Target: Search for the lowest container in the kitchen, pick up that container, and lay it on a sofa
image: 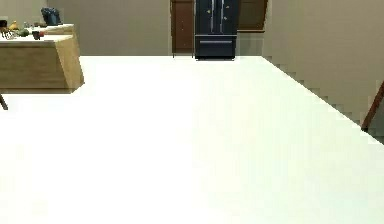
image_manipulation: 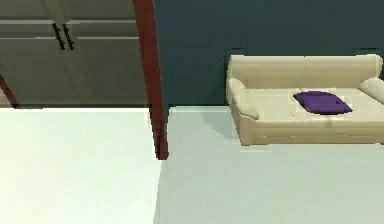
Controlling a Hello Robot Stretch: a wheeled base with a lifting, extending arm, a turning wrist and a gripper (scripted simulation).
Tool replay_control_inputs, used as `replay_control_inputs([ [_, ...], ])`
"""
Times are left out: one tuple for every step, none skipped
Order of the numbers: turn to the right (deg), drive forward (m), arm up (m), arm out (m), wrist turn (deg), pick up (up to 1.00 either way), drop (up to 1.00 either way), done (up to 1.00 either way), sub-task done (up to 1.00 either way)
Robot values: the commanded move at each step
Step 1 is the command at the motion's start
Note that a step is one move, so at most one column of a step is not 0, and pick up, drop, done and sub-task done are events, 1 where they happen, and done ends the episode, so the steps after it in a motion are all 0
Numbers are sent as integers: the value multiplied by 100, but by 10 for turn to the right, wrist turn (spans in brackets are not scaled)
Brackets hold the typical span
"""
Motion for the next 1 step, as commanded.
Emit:
replay_control_inputs([
  [0,40,0,0,0,0,0,0,0],
])
